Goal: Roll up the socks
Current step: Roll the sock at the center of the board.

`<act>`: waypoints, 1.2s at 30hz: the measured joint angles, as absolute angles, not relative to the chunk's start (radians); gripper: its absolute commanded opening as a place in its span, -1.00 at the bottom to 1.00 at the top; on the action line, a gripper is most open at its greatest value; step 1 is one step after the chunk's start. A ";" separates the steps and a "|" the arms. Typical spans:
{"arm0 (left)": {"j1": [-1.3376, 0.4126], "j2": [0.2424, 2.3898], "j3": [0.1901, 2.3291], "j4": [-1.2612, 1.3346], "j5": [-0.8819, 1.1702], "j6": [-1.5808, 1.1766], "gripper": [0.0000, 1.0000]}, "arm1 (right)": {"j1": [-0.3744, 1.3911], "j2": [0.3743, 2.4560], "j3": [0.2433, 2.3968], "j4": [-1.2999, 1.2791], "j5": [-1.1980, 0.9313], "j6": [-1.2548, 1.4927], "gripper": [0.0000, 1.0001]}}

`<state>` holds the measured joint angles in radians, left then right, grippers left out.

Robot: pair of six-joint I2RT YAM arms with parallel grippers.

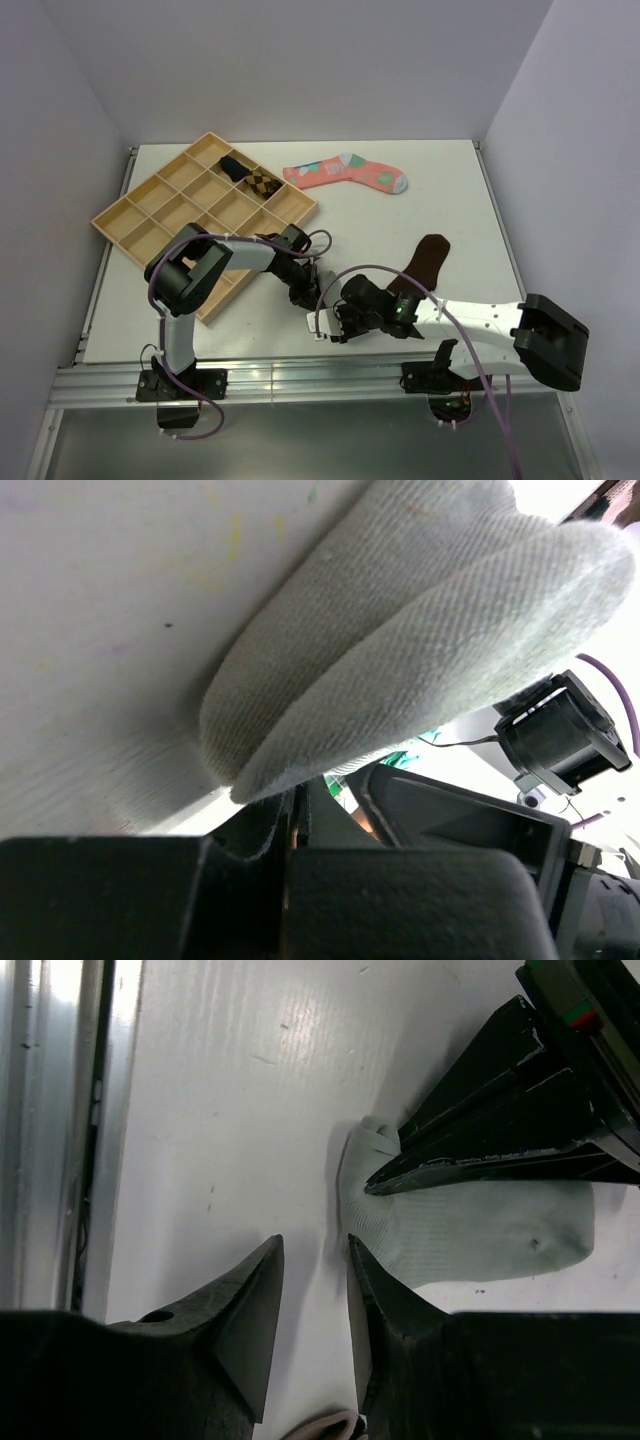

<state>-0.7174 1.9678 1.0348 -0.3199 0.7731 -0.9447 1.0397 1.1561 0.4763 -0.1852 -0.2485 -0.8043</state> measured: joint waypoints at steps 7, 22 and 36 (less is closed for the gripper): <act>-0.717 1.968 1.037 -0.323 0.772 -0.944 -0.99 | 1.074 1.218 0.476 -0.118 -0.163 -0.805 -0.17; -0.717 1.968 1.037 -0.323 0.773 -0.936 -0.99 | 1.087 1.297 0.492 -0.079 -0.097 -0.805 -0.24; -0.707 1.929 0.974 -0.253 0.778 -0.947 -0.70 | 1.079 1.366 0.574 -0.136 -0.093 -0.789 -0.75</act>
